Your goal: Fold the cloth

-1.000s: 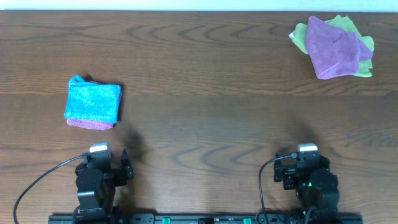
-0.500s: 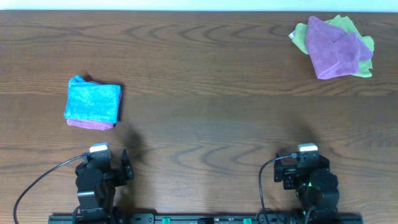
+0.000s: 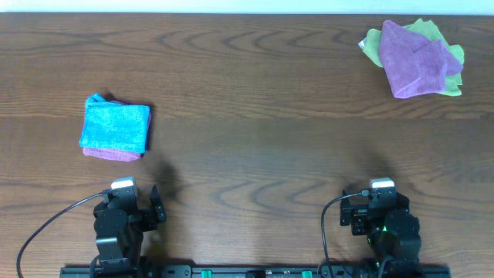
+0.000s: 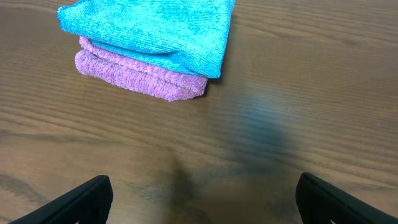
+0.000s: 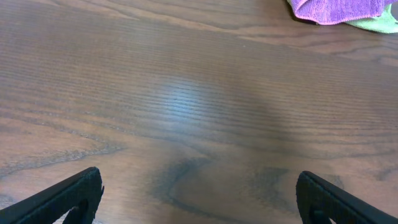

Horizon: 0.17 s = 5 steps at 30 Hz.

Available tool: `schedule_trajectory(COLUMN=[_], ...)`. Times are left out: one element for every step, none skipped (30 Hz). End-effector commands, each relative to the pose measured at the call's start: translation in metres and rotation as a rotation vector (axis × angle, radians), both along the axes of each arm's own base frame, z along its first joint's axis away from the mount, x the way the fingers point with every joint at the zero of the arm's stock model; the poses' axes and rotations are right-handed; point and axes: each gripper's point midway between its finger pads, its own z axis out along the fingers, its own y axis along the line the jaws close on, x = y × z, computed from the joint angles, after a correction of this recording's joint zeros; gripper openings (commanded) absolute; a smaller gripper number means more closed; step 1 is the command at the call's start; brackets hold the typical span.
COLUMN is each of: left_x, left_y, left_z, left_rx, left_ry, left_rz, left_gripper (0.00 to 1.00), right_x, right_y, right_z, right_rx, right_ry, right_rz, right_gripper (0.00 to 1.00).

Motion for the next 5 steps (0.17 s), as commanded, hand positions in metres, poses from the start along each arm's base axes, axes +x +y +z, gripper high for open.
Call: schedule_trajectory(left_x=[-0.002, -0.002, -0.002, -0.002, -0.002], left_y=[-0.0009, -0.0009, -0.0009, -0.0009, -0.0009], left_z=[-0.0048, -0.0048, -0.0048, -0.0048, -0.0048], left_rx=[0.013, 0.013, 0.013, 0.013, 0.013], left_ry=[0.017, 0.017, 0.017, 0.017, 0.017], left_rz=[-0.014, -0.014, -0.014, -0.014, -0.014], left_gripper=[0.95, 0.95, 0.95, 0.95, 0.95], right_x=[-0.0005, -0.0005, -0.0005, -0.0005, -0.0005], right_y=[-0.0041, -0.0041, -0.0041, -0.0041, -0.0041], right_z=[-0.0062, -0.0062, -0.0062, -0.0062, -0.0062], right_rx=[0.006, 0.006, 0.006, 0.006, 0.006], right_ry=[0.009, 0.009, 0.009, 0.009, 0.009], right_rz=[-0.029, -0.029, -0.029, -0.029, -0.029], right_gripper=[0.99, 0.99, 0.99, 0.99, 0.99])
